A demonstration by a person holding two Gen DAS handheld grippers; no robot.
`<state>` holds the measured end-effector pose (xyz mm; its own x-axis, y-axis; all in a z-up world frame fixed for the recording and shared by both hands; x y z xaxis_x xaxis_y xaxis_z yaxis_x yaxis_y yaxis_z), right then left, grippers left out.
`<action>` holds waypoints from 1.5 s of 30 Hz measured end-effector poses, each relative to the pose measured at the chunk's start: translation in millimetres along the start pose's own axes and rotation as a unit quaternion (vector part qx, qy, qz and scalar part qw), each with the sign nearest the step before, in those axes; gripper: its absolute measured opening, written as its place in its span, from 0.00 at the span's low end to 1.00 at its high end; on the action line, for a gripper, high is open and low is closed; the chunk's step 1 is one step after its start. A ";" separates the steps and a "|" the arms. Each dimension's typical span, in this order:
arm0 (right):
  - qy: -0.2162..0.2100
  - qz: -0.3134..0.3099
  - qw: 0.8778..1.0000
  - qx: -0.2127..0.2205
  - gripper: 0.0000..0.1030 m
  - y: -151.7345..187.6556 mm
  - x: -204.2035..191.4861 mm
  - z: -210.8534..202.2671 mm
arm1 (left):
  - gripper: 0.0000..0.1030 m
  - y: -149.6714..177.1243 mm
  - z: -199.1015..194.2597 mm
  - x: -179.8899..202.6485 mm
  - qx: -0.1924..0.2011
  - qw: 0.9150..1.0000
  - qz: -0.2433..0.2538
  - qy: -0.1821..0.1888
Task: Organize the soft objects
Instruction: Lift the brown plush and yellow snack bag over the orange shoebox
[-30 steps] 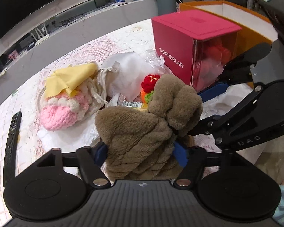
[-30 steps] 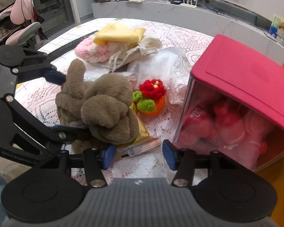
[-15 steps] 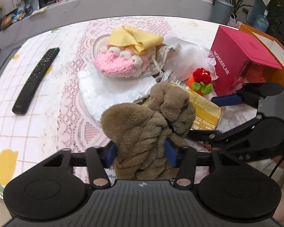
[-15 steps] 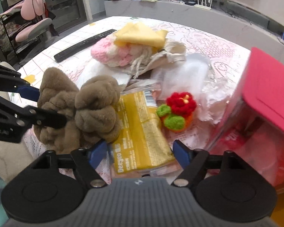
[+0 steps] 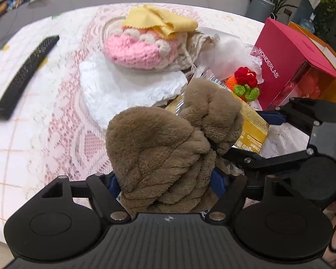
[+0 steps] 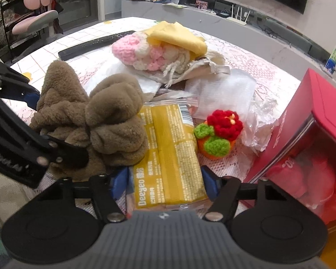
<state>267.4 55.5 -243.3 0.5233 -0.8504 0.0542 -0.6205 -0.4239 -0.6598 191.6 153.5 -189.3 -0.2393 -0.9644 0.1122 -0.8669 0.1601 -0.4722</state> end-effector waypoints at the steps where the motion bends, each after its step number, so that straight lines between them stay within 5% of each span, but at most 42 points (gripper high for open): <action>1: 0.004 -0.004 1.000 0.001 0.60 0.1 -1.2 -1.4 | 0.73 -0.4 -2.5 0.7 0.006 1.000 0.002 0.000; 7: 0.015 -0.004 1.000 0.001 0.45 -0.9 -2.7 -8.3 | 0.53 -2.0 -25.6 6.3 0.026 1.000 -0.017 -0.005; 18: 0.001 0.021 0.999 0.030 0.43 -11.1 -6.4 -56.9 | 0.53 -8.4 -86.9 15.5 0.077 0.995 -0.063 -0.023; 26: 0.005 0.061 0.996 0.068 0.43 -18.6 16.3 -128.4 | 0.53 -24.4 -137.2 43.2 0.121 0.989 -0.084 -0.025; 36: 0.056 0.140 0.982 0.116 0.43 -8.5 101.1 -236.7 | 0.53 -78.0 -155.8 140.2 0.154 0.986 -0.046 0.050; 45: 0.154 0.216 0.960 0.085 0.43 56.6 205.6 -286.3 | 0.53 -123.5 -91.5 265.0 0.104 0.987 0.033 0.117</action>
Point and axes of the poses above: each gripper's, at about its wrist camera, not at the fingertips, and z roughly the way its jaws point, x to its right, y to its underside, the point moved 9 cm from there along z, roughly the way its jaws point
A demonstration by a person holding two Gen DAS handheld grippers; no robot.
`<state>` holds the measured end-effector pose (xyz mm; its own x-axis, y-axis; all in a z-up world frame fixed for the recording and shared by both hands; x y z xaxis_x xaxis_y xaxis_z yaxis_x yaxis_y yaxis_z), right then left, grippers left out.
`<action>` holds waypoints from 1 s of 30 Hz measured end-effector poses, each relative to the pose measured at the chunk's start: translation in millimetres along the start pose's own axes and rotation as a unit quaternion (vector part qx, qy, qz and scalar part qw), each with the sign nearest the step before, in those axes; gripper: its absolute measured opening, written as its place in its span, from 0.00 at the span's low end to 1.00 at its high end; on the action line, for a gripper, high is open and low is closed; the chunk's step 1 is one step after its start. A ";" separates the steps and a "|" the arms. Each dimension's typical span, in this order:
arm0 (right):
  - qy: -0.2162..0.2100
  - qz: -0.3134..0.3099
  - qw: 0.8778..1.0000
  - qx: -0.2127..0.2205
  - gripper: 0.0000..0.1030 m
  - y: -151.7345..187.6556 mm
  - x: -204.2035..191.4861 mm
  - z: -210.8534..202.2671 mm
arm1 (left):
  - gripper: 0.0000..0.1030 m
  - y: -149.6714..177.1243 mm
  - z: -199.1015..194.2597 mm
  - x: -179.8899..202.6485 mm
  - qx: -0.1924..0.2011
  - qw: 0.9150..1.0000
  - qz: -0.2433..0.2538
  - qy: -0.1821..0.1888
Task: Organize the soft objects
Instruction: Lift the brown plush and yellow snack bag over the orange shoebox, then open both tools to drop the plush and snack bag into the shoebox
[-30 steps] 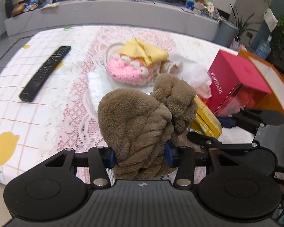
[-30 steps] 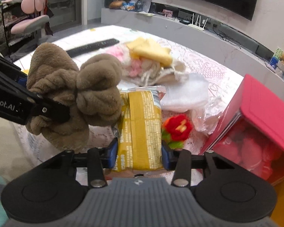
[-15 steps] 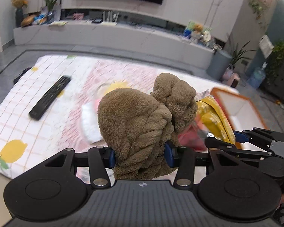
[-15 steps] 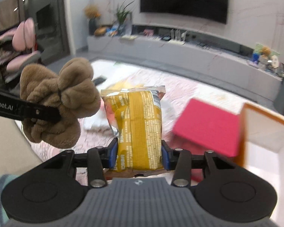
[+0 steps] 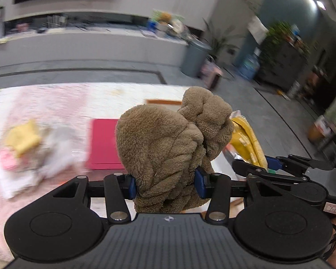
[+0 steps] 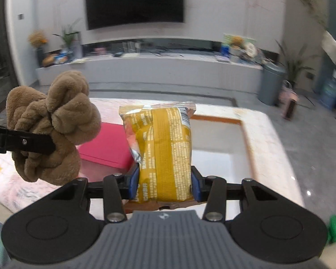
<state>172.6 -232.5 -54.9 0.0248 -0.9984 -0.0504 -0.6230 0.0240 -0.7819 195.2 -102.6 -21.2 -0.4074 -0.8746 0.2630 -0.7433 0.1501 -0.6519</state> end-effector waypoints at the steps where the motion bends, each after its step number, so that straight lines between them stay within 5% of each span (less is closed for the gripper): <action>1: 0.007 0.006 1.000 -0.007 0.43 3.1 11.6 1.2 | 0.53 -0.3 12.4 8.8 -0.012 1.000 0.003 0.007; 10: 0.025 0.022 0.993 -0.110 0.43 42.5 78.0 50.0 | 0.53 5.2 96.5 54.6 -0.107 0.993 0.049 -0.008; 19: 0.009 -0.005 0.985 -0.172 0.44 52.0 85.2 83.7 | 0.53 20.7 146.5 47.6 -0.185 0.979 0.069 -0.042; 30: 0.012 -0.024 0.971 -0.238 0.45 71.5 77.4 107.9 | 0.56 32.2 162.7 53.4 -0.229 0.964 0.115 -0.077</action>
Point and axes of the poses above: each gripper's, at about its wrist camera, not at the fingertips, and z roughly the way its jaws point, x to its right, y to its underside, the point moved 9 cm from there along z, roughly the way its jaws point
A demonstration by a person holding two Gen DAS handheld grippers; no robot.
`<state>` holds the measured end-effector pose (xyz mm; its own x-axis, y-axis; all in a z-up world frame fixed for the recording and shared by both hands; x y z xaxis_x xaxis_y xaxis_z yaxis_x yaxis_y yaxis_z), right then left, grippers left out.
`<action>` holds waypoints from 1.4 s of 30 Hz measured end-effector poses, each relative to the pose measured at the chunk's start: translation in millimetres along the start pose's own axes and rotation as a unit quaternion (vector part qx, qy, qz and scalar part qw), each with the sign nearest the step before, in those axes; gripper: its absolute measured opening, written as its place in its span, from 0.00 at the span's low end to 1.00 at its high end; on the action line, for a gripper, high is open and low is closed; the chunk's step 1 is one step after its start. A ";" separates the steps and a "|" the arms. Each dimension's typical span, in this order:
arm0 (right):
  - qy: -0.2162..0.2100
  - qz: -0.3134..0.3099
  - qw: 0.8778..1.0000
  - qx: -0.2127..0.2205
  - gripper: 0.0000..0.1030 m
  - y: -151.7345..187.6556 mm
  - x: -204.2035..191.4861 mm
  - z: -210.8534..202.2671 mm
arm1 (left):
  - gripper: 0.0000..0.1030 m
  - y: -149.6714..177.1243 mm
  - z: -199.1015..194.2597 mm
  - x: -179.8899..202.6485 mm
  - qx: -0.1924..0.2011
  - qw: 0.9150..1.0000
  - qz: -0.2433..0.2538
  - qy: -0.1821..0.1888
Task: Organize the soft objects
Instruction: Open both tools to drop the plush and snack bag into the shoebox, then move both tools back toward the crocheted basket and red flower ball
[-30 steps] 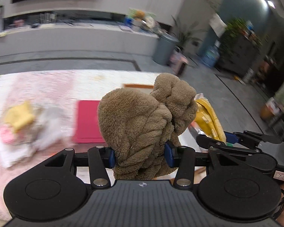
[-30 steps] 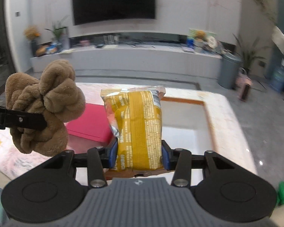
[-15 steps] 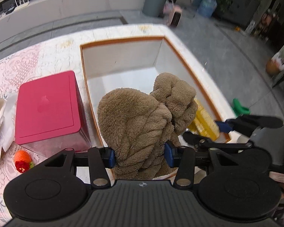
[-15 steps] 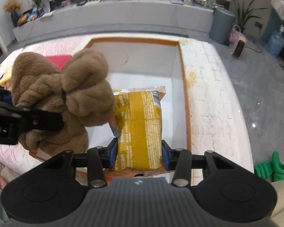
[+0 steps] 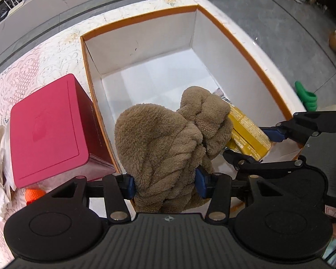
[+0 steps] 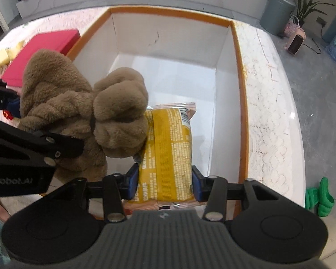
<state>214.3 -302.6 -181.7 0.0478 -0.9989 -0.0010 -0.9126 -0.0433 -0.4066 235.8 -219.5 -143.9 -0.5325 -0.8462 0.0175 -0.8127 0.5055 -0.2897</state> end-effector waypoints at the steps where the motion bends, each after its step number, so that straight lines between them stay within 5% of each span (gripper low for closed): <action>1: 0.003 -0.002 1.000 -0.003 0.46 0.4 -0.2 1.4 | 0.57 -0.5 2.4 -0.3 -0.002 1.000 0.000 -0.002; 16: 0.021 -0.021 1.000 0.005 0.53 0.8 -10.3 -14.0 | 0.61 -2.2 -9.1 -8.4 0.021 1.000 -0.017 0.009; 25: 0.029 -0.005 0.999 0.045 0.53 -3.4 -10.3 -42.4 | 0.61 0.6 -53.2 -16.0 0.089 0.995 -0.043 0.033; 31: 0.043 -0.001 0.993 0.106 0.53 -8.2 -20.7 -78.7 | 0.61 9.9 -90.7 -29.6 0.153 0.986 -0.063 0.028; 42: 0.021 0.001 0.971 0.240 0.53 -14.1 -81.6 -134.2 | 0.61 48.0 -144.7 -76.6 0.262 0.957 -0.119 0.027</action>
Point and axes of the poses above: each gripper's, at about its wrist camera, not at the fingertips, and z roughly the way its jaws point, x to its right, y to its underside, the point moved 9 cm from there along z, roughly the way its jaws point
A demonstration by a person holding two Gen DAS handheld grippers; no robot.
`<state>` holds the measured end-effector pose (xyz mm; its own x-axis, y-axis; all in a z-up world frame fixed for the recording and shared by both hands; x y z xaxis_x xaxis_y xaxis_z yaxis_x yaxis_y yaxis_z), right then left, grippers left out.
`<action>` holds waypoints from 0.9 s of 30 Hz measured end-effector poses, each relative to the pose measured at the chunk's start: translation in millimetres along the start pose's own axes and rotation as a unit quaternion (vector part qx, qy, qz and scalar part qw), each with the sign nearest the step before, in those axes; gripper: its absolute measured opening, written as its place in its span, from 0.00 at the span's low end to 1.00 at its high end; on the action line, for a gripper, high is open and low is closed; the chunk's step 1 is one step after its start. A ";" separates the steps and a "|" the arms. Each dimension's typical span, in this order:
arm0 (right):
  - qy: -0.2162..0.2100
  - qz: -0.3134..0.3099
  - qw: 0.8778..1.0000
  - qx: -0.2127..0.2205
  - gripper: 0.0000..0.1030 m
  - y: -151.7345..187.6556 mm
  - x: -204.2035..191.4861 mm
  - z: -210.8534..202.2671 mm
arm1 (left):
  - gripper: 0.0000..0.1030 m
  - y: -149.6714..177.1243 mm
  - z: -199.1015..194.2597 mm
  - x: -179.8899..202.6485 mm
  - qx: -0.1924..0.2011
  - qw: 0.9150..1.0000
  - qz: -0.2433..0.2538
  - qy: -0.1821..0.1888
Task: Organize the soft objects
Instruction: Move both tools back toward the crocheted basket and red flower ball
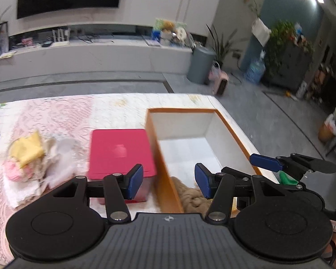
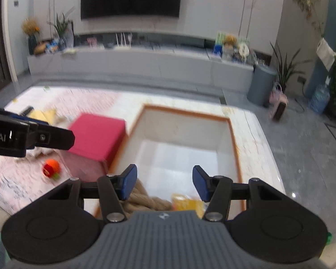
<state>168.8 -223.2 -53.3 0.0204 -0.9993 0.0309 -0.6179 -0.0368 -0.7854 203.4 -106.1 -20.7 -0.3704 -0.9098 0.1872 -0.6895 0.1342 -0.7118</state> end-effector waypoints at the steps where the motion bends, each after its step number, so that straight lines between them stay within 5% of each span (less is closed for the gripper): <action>1: -0.003 0.003 1.000 0.009 0.53 -0.9 -6.7 -2.0 | 0.61 2.6 -2.0 -5.8 0.005 1.000 -0.004 -0.002; 12: -0.071 0.008 0.995 0.068 0.54 16.3 -102.6 1.2 | 0.61 42.4 -16.1 -101.9 0.024 0.998 -0.031 -0.058; 27: -0.138 -0.051 0.989 0.022 0.54 50.1 -213.7 56.3 | 0.54 93.3 -24.2 -209.1 -0.034 0.993 0.012 -0.114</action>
<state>177.7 -11.6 -134.1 0.2988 -0.9528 -0.0534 -0.5669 -0.1322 -0.8131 201.5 106.2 -109.8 -0.2430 -0.9700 0.0072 -0.7252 0.1768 -0.6654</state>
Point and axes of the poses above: each gripper's, at about its wrist camera, not at the fingertips, and z roughly the way its jaws point, x to its right, y to its underside, the point moved 9 cm from there along z, roughly the way its jaws point
